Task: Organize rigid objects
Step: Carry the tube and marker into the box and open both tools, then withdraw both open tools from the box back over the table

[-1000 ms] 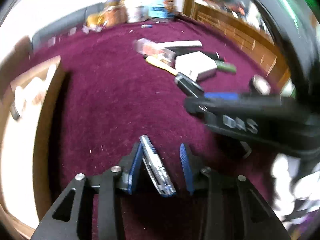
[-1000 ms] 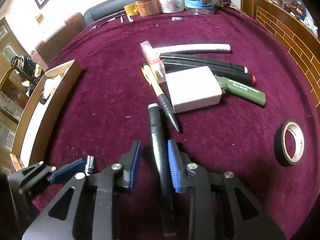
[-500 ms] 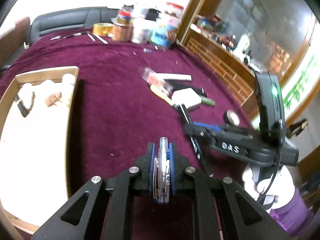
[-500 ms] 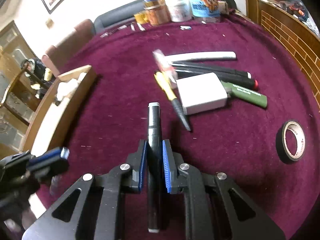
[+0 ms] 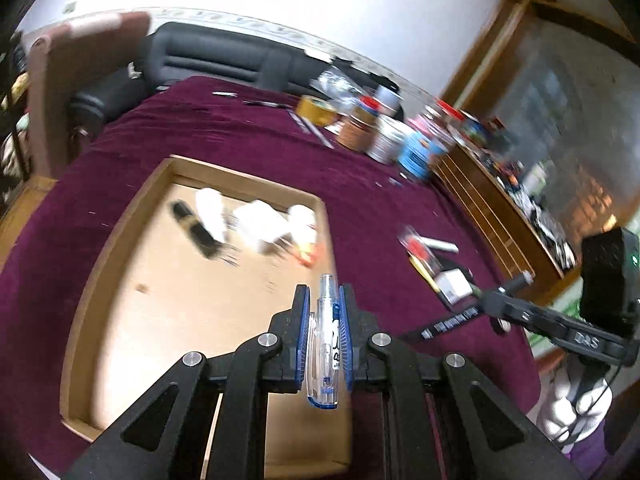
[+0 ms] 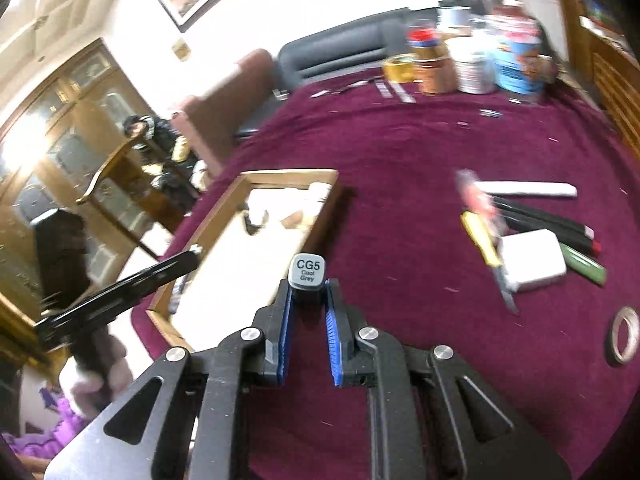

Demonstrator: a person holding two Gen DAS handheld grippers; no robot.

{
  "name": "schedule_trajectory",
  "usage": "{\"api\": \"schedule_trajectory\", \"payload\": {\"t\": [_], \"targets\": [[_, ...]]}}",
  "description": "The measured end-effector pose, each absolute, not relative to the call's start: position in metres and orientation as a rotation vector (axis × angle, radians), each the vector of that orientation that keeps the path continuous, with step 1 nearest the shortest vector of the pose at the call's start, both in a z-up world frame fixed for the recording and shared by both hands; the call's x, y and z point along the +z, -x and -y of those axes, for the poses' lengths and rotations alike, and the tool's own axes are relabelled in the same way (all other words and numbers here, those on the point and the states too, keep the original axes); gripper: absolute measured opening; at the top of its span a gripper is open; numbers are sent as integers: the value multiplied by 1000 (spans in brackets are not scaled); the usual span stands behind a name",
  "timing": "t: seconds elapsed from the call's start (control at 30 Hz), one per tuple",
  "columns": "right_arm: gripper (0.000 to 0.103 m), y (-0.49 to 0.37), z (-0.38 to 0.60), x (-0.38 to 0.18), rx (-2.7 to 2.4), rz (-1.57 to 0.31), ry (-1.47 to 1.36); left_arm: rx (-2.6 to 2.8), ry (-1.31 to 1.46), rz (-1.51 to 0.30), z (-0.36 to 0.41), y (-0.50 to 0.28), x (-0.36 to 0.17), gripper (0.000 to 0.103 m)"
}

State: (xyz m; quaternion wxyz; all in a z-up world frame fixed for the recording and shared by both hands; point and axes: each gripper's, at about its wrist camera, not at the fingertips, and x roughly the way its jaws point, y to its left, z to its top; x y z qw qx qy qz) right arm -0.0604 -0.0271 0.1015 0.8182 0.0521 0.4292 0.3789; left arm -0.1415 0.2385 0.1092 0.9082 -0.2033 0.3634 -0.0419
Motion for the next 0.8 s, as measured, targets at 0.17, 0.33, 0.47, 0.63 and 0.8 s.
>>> {"api": "schedule_trajectory", "payload": {"t": [0.17, 0.33, 0.47, 0.63, 0.8], "targets": [[13, 52, -27, 104, 893, -962, -84, 9, 490, -785, -295, 118, 93, 11], [13, 29, -86, 78, 906, -1072, -37, 80, 553, -878, -329, 83, 60, 11], [14, 4, -130, 54, 879, -1129, 0, 98, 574, -935, -339, 58, 40, 11], [14, -25, -181, 37, 798, -1136, 104, 118, 594, -952, -346, 40, 31, 11], [14, -54, -201, 19, 756, -1177, 75, 105, 651, -936, -356, 44, 31, 44]]}}
